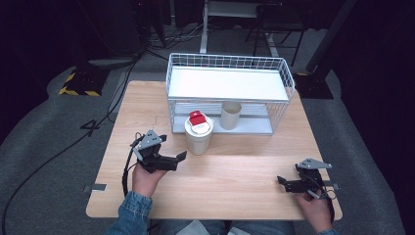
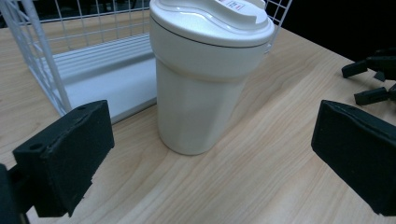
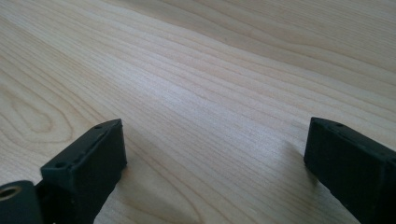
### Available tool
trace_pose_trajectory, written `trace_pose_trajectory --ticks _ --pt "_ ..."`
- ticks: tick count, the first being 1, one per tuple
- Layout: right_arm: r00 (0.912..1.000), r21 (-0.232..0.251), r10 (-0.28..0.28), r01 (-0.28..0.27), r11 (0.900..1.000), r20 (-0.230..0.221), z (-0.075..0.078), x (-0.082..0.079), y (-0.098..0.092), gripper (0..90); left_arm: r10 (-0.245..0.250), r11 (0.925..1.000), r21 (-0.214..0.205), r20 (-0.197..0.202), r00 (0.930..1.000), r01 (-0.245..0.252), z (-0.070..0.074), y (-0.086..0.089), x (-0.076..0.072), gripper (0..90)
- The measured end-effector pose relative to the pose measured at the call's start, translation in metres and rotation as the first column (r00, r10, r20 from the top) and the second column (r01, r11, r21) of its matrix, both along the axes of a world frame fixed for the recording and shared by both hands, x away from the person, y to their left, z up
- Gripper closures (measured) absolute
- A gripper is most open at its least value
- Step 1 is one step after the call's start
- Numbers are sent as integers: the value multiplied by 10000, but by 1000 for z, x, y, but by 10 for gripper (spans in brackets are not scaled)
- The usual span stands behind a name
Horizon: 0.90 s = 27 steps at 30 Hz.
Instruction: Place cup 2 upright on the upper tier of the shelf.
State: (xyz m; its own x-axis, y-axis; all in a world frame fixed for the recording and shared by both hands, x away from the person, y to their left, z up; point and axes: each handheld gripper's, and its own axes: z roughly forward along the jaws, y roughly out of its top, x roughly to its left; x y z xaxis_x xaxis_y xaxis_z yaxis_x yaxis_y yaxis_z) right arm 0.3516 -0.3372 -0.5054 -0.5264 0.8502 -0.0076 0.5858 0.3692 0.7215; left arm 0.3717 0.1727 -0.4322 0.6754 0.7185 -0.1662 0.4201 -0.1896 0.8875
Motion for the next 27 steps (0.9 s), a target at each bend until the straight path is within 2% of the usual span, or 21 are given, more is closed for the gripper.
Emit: trace_pose_trajectory --ticks 5,9,18,22,27 --pt "10000 0 -1 1 10000 0 0 0 0 58 -153 9996 -219 219 9996 158 -3 -10 11 0" --pt "10000 0 0 0 10000 1 0 0 0 58 -337 9993 -135 391 9987 342 -8 -19 20 0" --pt "10000 -6 -16 16 10000 1 0 0 0 59 -618 9981 -48 449 9971 621 -20 -30 34 0" --pt "10000 -5 -19 19 10000 -2 0 0 0 58 -667 9971 -324 464 9967 682 -26 -33 42 0" --pt "10000 -7 -20 20 10000 -3 0 0 0 58 -665 9970 -362 473 9967 683 -33 -38 50 0"
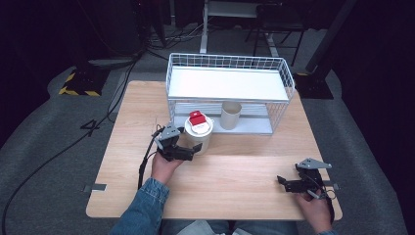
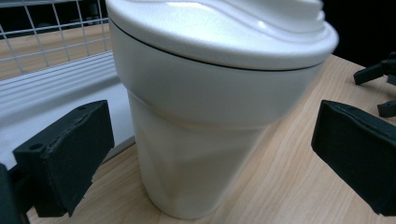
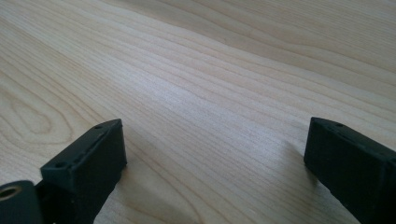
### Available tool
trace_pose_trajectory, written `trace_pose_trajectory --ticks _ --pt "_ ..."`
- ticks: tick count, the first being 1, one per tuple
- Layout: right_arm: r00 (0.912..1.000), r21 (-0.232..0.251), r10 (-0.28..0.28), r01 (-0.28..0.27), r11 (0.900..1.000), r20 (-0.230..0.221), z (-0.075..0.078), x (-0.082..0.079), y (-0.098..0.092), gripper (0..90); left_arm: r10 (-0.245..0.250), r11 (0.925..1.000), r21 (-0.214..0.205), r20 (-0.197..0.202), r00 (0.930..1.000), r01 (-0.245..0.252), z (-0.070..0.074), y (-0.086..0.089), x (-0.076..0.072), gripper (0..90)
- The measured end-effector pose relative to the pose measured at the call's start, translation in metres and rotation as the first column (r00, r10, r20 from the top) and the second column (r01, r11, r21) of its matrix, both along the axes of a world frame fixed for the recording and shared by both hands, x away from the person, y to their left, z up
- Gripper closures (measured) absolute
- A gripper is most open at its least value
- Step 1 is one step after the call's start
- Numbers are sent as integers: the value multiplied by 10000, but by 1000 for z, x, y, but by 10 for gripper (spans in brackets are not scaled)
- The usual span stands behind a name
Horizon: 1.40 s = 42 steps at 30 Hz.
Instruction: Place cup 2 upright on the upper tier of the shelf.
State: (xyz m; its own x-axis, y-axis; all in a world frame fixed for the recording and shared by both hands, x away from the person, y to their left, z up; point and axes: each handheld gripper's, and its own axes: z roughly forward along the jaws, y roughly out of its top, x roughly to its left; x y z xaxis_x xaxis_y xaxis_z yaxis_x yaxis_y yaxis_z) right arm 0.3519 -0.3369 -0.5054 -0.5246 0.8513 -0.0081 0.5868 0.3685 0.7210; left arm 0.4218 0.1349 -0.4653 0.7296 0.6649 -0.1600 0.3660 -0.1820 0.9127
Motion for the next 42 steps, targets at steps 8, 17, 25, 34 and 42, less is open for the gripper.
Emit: trace_pose_trajectory --ticks 8,17,25,34,42 --pt "10000 0 1 -1 10000 3 0 0 0 58 2 9999 145 -109 9999 -1 -7 -6 6 0" --pt "10000 -19 -9 9 10000 15 0 0 0 58 -113 9998 173 -360 9993 120 -10 -17 15 0" --pt "10000 -23 -13 13 10000 15 0 0 0 58 -195 9998 -18 -487 9986 194 -15 -23 24 5" --pt "10000 -25 -12 12 10000 17 0 0 0 58 -150 9998 -112 -283 9995 147 -18 -25 28 63" --pt "10000 -26 -11 11 10000 17 0 0 0 58 40 9995 314 230 9997 -47 -16 -27 24 93"
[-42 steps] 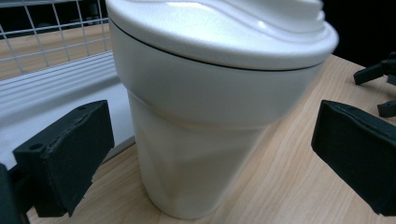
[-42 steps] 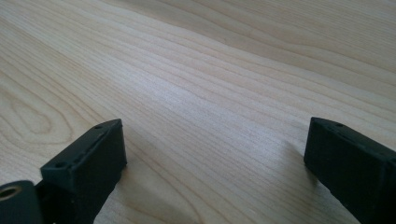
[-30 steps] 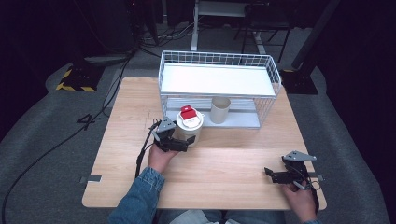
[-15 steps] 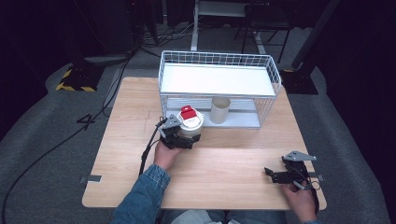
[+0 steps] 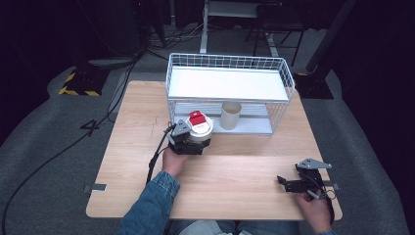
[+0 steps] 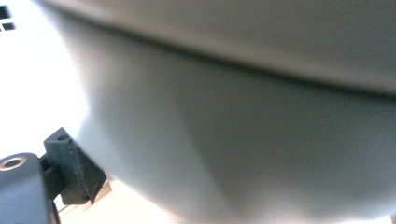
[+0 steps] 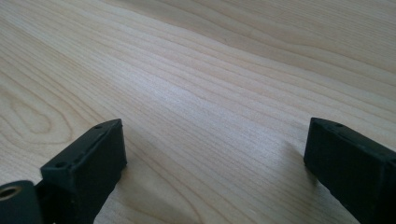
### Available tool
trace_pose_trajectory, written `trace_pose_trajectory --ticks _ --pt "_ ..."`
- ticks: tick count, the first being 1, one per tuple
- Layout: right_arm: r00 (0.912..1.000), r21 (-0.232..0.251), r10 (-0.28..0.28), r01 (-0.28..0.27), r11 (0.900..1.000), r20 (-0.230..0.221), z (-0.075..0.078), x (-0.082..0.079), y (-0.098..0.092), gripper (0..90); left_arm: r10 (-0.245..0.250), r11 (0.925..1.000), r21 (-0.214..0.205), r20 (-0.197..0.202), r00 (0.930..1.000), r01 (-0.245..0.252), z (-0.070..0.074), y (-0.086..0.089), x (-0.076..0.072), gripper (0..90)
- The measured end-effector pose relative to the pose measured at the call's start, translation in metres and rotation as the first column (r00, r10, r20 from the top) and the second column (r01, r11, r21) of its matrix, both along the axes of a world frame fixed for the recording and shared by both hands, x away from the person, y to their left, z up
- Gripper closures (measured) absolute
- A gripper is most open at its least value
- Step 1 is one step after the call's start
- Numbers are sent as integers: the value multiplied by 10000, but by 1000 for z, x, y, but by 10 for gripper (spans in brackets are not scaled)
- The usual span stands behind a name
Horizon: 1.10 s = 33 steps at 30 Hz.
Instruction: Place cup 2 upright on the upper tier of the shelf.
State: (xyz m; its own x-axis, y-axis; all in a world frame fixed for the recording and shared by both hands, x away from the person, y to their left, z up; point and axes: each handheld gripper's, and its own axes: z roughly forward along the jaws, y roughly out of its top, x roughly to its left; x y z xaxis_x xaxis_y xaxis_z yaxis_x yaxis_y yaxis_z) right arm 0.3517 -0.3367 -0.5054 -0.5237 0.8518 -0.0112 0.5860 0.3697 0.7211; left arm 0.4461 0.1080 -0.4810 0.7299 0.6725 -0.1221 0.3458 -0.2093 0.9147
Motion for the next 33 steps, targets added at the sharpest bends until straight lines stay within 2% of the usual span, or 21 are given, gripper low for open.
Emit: trace_pose_trajectory --ticks 2,11,19,24,33 --pt "10000 -1 -1 1 10000 2 0 0 0 59 82 9998 180 194 9998 -86 1 -1 -2 105" --pt "10000 12 -68 68 10000 12 0 0 0 59 221 9988 434 363 9991 -237 3 -2 -4 116" --pt "10000 10 -70 70 10000 15 0 0 0 59 331 9990 297 512 9981 -346 1 -2 -7 122" --pt "10000 9 -69 69 10000 15 0 0 0 59 363 9990 233 479 9982 -374 1 -1 -9 123" --pt "10000 11 -70 70 10000 12 0 0 0 59 321 9992 242 107 9994 -324 5 0 -15 124"
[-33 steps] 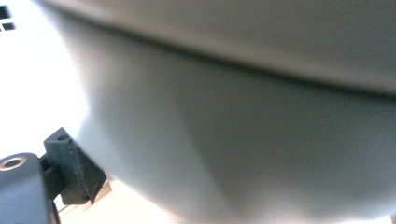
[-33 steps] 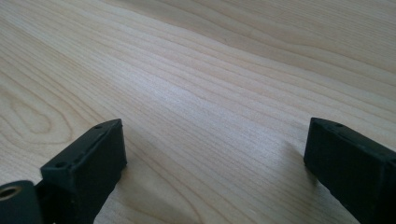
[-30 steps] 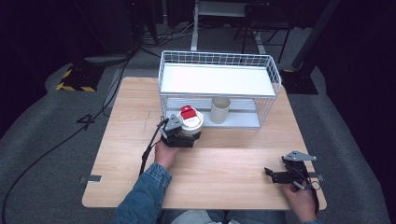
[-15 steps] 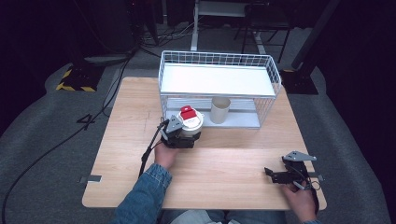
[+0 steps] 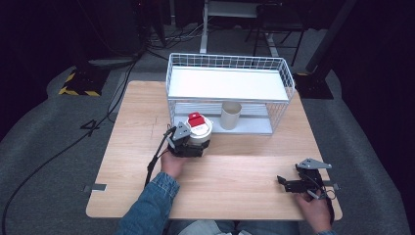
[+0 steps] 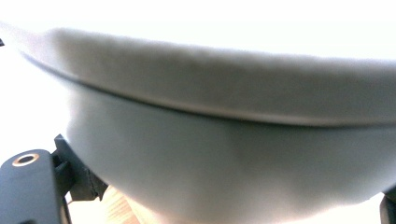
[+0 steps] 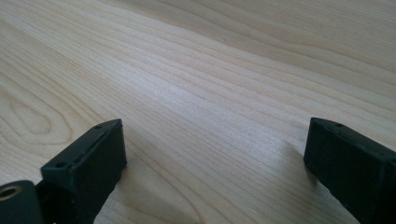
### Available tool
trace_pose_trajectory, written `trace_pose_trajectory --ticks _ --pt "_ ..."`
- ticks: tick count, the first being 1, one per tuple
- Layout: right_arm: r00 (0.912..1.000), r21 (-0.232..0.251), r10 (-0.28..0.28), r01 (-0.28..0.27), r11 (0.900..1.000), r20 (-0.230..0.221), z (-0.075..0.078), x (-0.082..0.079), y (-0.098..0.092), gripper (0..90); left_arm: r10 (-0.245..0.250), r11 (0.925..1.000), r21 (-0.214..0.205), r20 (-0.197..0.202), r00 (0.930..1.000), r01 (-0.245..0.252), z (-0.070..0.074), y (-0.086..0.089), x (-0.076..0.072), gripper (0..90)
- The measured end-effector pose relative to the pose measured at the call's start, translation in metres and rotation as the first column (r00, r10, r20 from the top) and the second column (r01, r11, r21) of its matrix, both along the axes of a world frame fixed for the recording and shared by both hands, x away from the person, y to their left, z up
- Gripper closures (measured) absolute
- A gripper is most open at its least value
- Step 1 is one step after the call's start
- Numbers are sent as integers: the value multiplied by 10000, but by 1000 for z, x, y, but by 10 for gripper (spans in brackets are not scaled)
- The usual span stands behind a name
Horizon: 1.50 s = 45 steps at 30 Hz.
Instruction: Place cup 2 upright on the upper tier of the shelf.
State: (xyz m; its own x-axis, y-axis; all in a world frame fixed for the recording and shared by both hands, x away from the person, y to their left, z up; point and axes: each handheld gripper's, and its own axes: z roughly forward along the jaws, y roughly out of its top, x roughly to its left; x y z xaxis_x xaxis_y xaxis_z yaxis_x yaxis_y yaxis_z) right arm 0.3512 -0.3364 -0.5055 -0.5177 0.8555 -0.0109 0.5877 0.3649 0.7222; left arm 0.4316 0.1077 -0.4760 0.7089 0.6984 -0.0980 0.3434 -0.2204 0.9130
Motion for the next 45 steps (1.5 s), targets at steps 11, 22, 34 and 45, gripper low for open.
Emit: trace_pose_trajectory --ticks 11,22,34,45 --pt "10000 -5 2 -2 10000 4 0 0 0 59 -82 10000 -18 99 9999 82 15 5 -12 124" --pt "10000 2 2 -2 10000 -3 0 0 0 59 -301 9994 -134 299 9991 305 41 9 -28 124" --pt "10000 5 4 -4 10000 -11 0 0 0 60 -674 9975 -161 487 9965 682 71 6 -42 124" --pt "10000 5 6 -6 10000 -11 0 0 0 60 -909 9952 -312 500 9946 925 96 6 -45 124"
